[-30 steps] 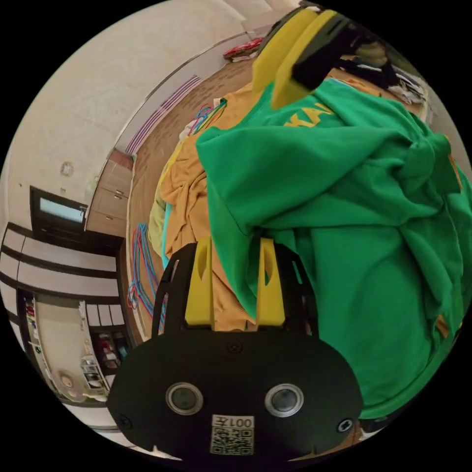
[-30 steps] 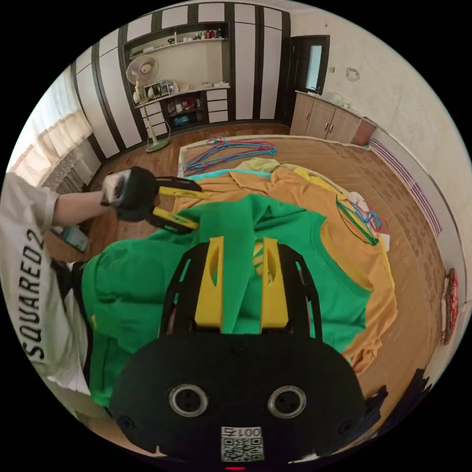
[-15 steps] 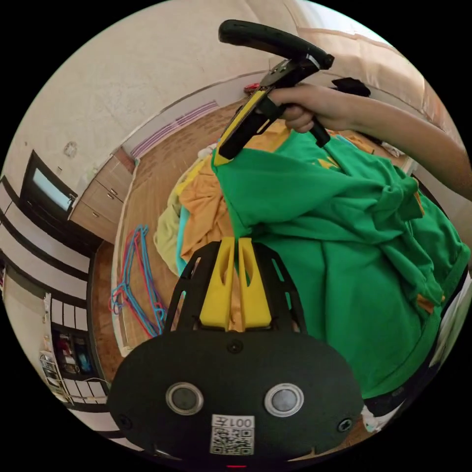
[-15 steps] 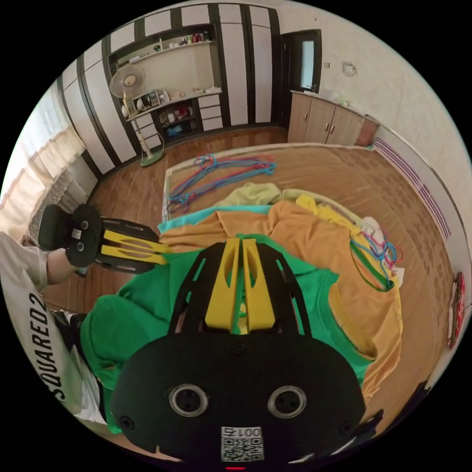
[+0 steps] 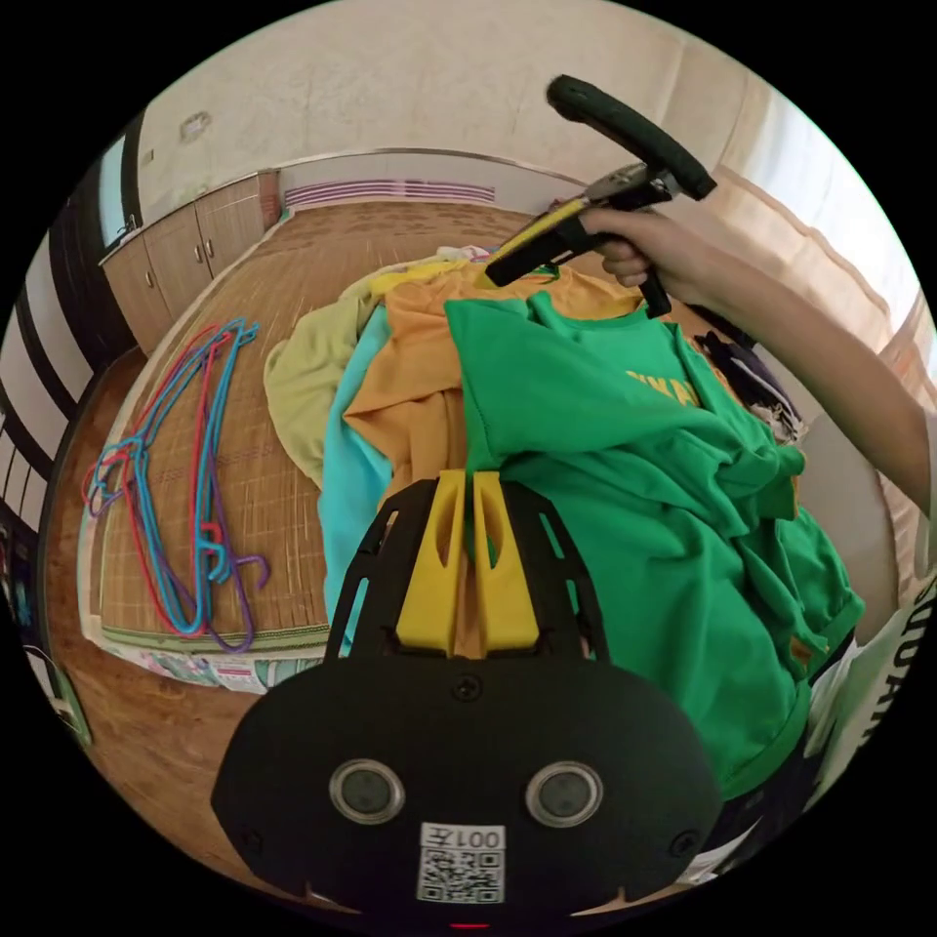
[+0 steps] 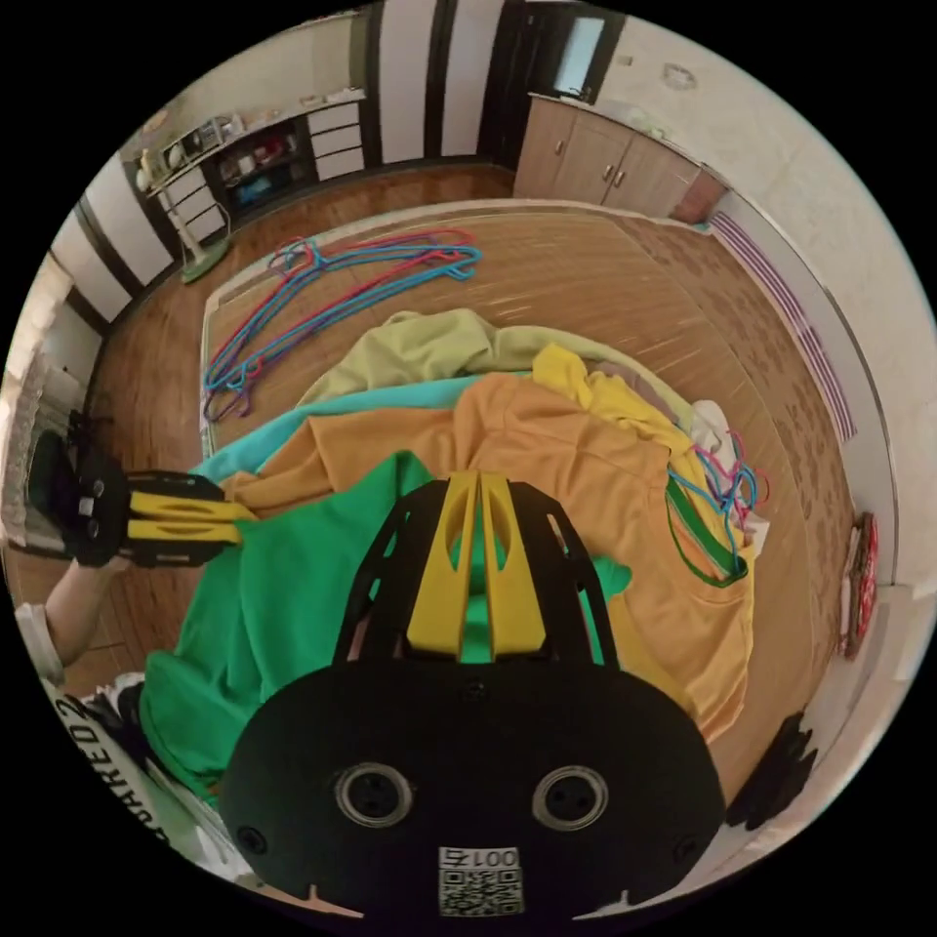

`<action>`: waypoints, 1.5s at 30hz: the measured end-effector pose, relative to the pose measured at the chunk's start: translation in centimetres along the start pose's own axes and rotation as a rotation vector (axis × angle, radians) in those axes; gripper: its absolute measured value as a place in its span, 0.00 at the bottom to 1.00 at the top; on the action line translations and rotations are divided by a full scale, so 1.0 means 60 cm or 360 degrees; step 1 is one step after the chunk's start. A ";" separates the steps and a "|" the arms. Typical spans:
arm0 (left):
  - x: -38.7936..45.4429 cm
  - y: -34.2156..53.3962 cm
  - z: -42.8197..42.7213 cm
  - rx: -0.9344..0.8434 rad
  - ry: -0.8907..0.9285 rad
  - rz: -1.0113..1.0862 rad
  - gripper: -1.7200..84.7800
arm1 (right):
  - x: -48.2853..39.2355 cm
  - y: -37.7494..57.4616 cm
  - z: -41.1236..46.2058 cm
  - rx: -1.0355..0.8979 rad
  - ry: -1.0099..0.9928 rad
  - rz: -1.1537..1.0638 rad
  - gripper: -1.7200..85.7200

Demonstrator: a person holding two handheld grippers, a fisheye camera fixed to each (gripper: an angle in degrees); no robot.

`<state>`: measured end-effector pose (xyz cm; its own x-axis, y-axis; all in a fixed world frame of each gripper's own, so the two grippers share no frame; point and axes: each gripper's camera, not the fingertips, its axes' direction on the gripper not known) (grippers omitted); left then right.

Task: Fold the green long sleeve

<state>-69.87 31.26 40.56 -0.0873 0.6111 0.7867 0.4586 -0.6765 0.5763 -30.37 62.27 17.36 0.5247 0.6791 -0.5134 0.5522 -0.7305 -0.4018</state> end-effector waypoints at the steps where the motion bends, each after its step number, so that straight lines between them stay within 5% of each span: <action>1: -0.002 0.002 -0.003 0.0017 0.0010 -0.0002 0.02 | -0.003 0.009 -0.008 0.0025 -0.0011 -0.0026 0.03; 8: 0.026 0.014 -0.068 0.0058 -0.0163 0.0197 0.05 | -0.037 0.285 -0.233 0.0290 -0.0210 -0.0165 0.09; 17: 0.131 -0.049 -0.033 -0.0073 -0.0462 0.0580 0.08 | -0.161 0.601 -0.274 0.0091 -0.0231 0.0447 0.12; 26: 0.141 -0.089 0.007 -0.0245 -0.0518 0.0573 0.08 | -0.196 0.621 -0.200 0.0190 -0.0205 0.0725 0.12; 45: 0.129 -0.105 0.024 -0.0222 -0.0519 0.0528 0.02 | -0.221 0.611 -0.181 0.0244 -0.0302 0.0695 0.05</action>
<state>-72.16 40.85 42.70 0.3354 0.4351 0.8356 0.2899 -0.8916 0.3480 -10.06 27.30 17.67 0.5505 0.2924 -0.7820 0.1979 -0.9557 -0.2180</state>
